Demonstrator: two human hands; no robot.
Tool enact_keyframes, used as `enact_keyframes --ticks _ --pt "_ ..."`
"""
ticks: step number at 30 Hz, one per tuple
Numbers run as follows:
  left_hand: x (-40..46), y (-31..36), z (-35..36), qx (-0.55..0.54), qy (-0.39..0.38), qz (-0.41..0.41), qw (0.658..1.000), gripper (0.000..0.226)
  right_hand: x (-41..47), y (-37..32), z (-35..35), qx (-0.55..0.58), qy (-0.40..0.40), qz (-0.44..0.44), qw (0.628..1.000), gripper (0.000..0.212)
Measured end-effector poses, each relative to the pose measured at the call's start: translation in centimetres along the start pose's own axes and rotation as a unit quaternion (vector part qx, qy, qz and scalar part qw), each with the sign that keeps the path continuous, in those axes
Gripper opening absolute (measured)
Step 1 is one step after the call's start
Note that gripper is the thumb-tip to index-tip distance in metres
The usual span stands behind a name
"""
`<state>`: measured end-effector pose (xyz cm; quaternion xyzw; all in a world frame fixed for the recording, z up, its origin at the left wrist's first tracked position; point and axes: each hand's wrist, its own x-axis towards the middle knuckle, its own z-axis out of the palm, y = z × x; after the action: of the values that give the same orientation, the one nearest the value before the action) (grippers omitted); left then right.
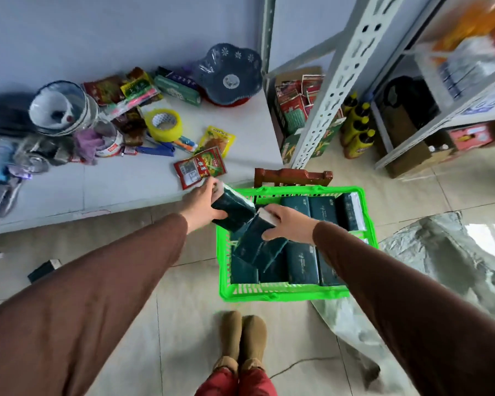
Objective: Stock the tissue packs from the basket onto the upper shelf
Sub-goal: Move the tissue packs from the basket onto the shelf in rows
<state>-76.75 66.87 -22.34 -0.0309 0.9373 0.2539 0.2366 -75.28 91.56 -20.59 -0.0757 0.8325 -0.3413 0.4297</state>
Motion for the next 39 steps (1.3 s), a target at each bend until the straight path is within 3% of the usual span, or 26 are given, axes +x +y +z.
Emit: enact_keyframes --ticks 4,7,9,13,17,21,24,31,39 --pt "-6.9 -2.8 -10.2 -0.135 0.009 -0.009 0.991 0.055 -4.7 -10.2 -4.8 0.103 -0.002 -0.044 0.994 0.062" --pt "-13.1 -4.0 -18.6 -0.227 0.056 -0.01 0.972 0.06 -7.5 -19.9 -6.9 0.181 -0.044 -0.124 0.975 0.033" --pt "-17.5 -5.2 -24.1 -0.264 0.096 -0.001 0.96 0.063 -8.8 -26.9 -7.4 0.192 -0.051 -0.179 0.964 0.035" --pt "-25.8 -9.5 -33.7 -0.262 0.172 0.018 0.949 0.073 -11.2 -40.9 -6.2 0.178 -0.064 -0.276 0.942 0.047" --pt "-33.6 -16.2 -42.3 -0.241 0.245 0.025 0.939 0.075 -12.7 -53.2 -2.3 0.165 -0.079 -0.358 0.915 0.045" --pt "-40.3 -22.8 -48.8 -0.232 0.288 0.03 0.929 0.05 -11.8 -63.1 2.4 0.188 -0.103 -0.404 0.889 0.043" --pt "-43.7 -27.9 -54.0 -0.212 0.327 0.027 0.921 0.047 -10.4 -70.1 5.5 0.209 -0.098 -0.427 0.874 0.041" --pt "-46.5 -39.4 -64.6 -0.179 0.372 -0.007 0.911 0.052 -5.5 -84.3 11.0 0.2 -0.059 -0.461 0.863 0.054" --pt "-44.3 -50.4 -74.0 -0.17 0.41 -0.068 0.893 0.046 4.1 -93.8 13.1 0.128 -0.035 -0.466 0.875 0.045"
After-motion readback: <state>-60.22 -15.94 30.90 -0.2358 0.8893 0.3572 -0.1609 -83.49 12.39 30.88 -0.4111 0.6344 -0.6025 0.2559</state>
